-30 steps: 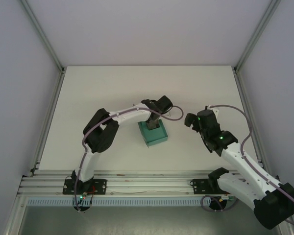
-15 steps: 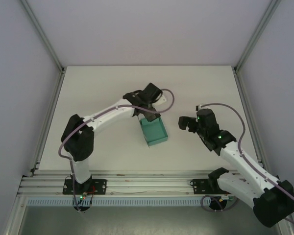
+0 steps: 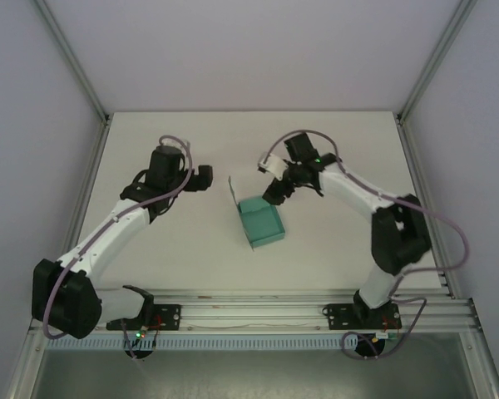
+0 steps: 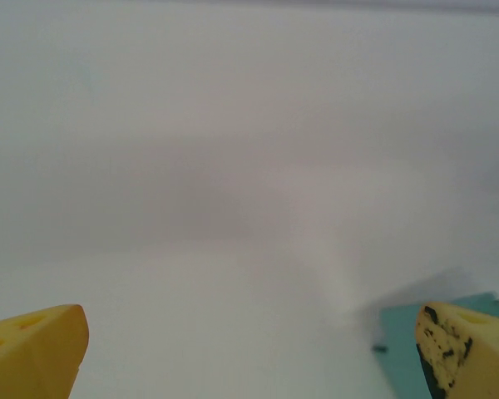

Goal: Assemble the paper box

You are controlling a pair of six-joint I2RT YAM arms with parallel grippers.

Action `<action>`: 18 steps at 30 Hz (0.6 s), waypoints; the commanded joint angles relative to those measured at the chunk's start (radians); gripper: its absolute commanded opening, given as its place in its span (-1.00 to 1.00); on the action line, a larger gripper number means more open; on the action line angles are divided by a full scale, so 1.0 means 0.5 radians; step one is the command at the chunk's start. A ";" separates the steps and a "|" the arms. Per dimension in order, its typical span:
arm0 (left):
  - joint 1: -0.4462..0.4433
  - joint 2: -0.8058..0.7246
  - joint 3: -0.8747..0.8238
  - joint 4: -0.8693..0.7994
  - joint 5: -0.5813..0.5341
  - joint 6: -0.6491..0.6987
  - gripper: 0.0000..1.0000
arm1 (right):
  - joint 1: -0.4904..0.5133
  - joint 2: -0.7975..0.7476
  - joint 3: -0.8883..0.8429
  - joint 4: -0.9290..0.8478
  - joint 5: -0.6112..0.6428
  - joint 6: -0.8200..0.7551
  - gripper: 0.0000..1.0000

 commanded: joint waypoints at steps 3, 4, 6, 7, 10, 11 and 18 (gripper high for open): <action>0.081 -0.059 -0.209 0.100 0.141 -0.218 1.00 | 0.078 0.374 0.465 -0.580 -0.012 -0.598 0.52; 0.096 -0.070 -0.236 0.120 0.157 -0.219 1.00 | 0.088 0.441 0.544 -0.659 -0.014 -0.644 0.52; 0.115 -0.094 -0.277 0.144 0.161 -0.218 1.00 | 0.110 0.571 0.694 -0.810 -0.007 -0.697 0.52; 0.124 -0.101 -0.285 0.144 0.170 -0.217 1.00 | 0.121 0.626 0.751 -0.867 0.017 -0.726 0.50; 0.142 -0.101 -0.295 0.136 0.168 -0.218 1.00 | 0.153 0.759 0.855 -0.864 0.137 -0.726 0.28; 0.150 -0.095 -0.293 0.127 0.165 -0.220 1.00 | 0.157 0.801 0.892 -0.861 0.161 -0.722 0.20; 0.155 -0.073 -0.306 0.122 0.167 -0.192 1.00 | 0.162 0.990 1.098 -0.980 0.202 -0.729 0.04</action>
